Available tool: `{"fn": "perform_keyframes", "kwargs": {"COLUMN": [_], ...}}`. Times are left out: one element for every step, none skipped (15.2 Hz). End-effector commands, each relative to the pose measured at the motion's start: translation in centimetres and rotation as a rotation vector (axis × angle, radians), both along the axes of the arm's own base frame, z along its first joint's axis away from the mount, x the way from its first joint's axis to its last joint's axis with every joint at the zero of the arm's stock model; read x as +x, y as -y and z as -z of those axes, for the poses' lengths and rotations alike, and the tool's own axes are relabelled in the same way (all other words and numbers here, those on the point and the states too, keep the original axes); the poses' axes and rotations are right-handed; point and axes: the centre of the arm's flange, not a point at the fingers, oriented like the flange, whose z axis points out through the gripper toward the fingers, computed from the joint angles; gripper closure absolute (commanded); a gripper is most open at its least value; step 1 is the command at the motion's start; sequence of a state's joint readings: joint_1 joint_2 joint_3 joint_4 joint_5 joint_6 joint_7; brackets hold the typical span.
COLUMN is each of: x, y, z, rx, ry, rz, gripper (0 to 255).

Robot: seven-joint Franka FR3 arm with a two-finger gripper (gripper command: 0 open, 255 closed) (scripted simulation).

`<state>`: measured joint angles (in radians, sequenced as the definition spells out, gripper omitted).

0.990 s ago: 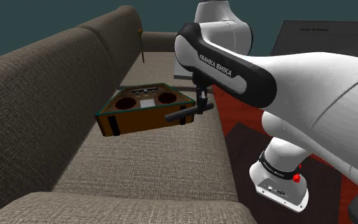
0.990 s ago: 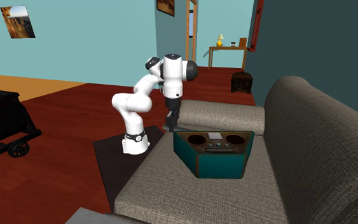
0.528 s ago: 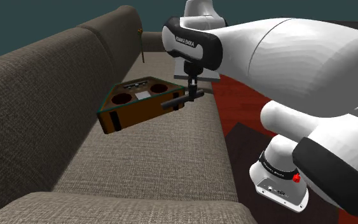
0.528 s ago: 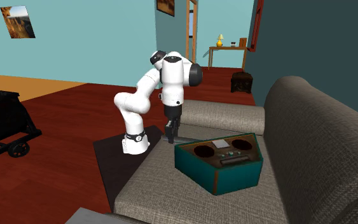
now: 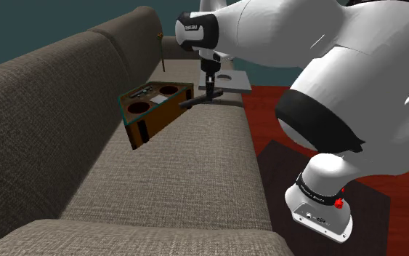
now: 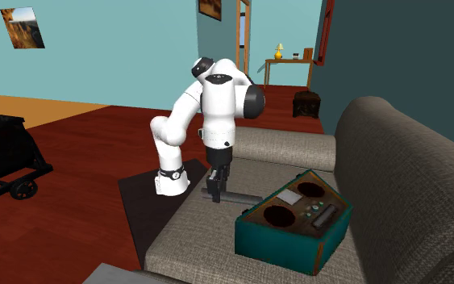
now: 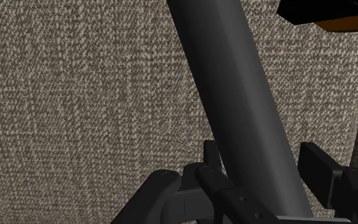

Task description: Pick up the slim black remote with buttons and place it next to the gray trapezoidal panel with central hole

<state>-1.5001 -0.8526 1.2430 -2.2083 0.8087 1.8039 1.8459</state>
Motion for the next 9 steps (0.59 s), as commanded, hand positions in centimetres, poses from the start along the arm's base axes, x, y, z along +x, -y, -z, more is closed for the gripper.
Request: {"fn": "perform_keyframes", "kwargs": {"x": [2.2, 3.4, 4.5, 5.6, 6.7, 7.9, 9.0, 10.1, 11.2], "y": [1.6, 2.3, 3.0, 3.7, 4.4, 5.1, 5.8, 6.5, 7.2], "z": [-0.1, -0.1, -0.1, -0.1, -0.1, -0.1, -0.1, -0.1, -0.1], "rx": [0.001, 0.001, 0.001, 0.001, 0.001, 0.001, 0.001, 0.001, 0.001], "ry": [0.007, 0.007, 0.007, 0.007, 0.007, 0.007, 0.007, 0.007, 0.007], "rz": [-0.001, -0.001, -0.001, -0.001, -0.001, -0.001, -0.001, -0.001, -0.001], "gripper": [255, 255, 255, 255, 255, 255, 255, 255, 255]}}
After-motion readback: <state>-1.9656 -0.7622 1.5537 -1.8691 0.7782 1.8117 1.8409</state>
